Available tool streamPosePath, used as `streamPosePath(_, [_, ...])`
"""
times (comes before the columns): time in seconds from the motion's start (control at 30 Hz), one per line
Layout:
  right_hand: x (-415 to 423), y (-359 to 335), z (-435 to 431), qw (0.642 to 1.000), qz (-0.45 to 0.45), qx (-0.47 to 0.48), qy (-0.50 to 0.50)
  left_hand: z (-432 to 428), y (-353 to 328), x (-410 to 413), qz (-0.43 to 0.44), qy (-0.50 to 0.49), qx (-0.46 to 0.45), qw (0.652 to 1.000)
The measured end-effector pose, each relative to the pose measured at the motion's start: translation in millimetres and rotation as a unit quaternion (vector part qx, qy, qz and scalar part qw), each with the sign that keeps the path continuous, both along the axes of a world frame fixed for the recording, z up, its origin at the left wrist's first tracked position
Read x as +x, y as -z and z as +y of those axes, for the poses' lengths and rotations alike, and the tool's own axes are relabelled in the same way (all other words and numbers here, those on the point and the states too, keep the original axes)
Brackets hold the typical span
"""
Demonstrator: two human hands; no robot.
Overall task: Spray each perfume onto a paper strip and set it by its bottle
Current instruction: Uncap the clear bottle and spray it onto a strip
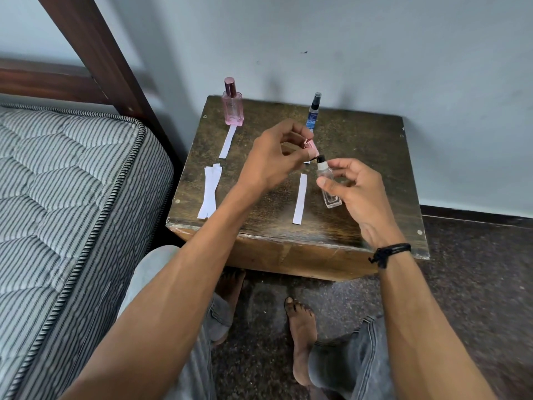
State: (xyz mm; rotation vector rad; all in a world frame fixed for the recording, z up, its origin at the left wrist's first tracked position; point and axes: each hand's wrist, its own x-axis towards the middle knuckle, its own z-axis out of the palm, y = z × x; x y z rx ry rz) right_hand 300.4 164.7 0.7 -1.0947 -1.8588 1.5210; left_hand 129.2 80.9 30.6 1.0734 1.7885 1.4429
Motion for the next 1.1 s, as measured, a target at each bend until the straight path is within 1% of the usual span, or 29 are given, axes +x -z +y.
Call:
streamPosePath(0.1, [-0.3,0.4,0.3,1.0,-0.001,-0.001,-0.003,1.5,1.3,3.9,-0.02,0.006,0.012,1.0])
streamPosePath(0.2, [0.4,2.1,1.1,1.0,0.0,-0.002,-0.006,2.2,1.7,4.7,-0.019,0.008,0.012,1.0])
streamPosePath(0.63, [0.9,0.0,0.9,1.0,0.001,0.0,-0.015,3.4,5.5,4.3,0.058,0.039,-0.015,0.997])
streamPosePath(0.83, [0.9,-1.9,-1.0,1.0,0.008,-0.001,-0.014,3.1,4.0,4.2,0.07,0.044,-0.011,0.997])
streamPosePath(1.1, [0.4,-4.0,-1.5,1.0,0.014,0.007,-0.004,3.5,4.1,4.0,0.12,0.053,0.008,0.991])
